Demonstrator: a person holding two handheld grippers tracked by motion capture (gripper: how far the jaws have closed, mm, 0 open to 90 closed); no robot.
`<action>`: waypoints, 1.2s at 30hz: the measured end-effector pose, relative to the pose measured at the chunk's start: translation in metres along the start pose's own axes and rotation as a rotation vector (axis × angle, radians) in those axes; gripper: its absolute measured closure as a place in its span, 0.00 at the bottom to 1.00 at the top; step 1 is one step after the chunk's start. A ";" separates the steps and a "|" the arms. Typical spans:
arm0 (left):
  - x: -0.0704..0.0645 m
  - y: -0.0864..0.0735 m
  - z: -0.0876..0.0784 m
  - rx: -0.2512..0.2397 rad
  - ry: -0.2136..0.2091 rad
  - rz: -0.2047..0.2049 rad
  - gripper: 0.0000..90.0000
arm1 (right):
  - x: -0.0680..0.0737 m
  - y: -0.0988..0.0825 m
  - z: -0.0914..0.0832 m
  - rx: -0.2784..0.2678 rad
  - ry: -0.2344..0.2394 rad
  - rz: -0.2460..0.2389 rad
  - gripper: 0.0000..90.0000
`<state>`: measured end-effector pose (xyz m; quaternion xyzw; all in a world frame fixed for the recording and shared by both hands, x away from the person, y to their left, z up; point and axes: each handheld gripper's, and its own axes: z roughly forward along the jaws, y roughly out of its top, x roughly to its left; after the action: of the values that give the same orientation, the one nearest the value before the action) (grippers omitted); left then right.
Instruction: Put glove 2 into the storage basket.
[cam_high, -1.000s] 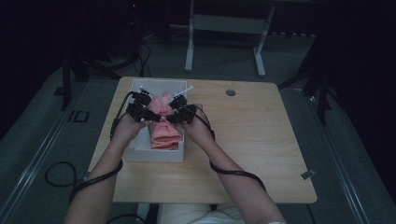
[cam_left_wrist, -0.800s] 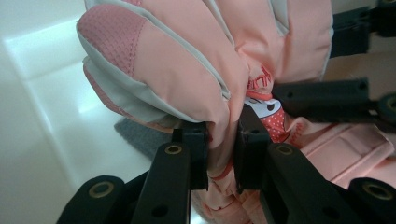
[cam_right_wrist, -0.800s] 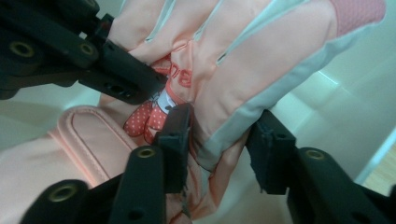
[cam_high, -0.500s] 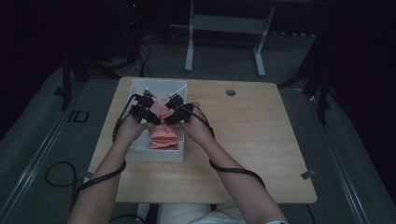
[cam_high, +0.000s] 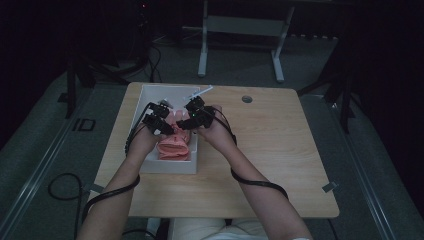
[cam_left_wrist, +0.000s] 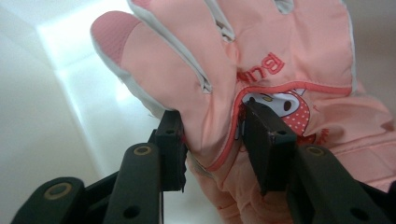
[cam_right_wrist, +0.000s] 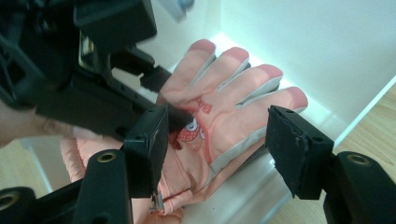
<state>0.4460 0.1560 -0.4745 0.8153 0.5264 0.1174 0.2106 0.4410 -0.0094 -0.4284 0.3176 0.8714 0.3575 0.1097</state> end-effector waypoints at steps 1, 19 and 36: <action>0.000 0.001 -0.003 -0.007 0.001 0.001 0.64 | -0.001 -0.001 -0.002 -0.003 0.001 -0.003 0.43; 0.007 0.001 -0.027 -0.101 -0.007 -0.014 0.58 | -0.009 -0.004 -0.025 -0.076 0.015 -0.021 0.33; -0.018 -0.008 -0.073 -0.317 -0.125 0.069 0.30 | -0.015 -0.013 -0.042 -0.153 0.056 -0.051 0.17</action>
<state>0.4019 0.1584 -0.4134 0.7952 0.4587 0.1555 0.3648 0.4282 -0.0493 -0.4077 0.2760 0.8521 0.4288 0.1182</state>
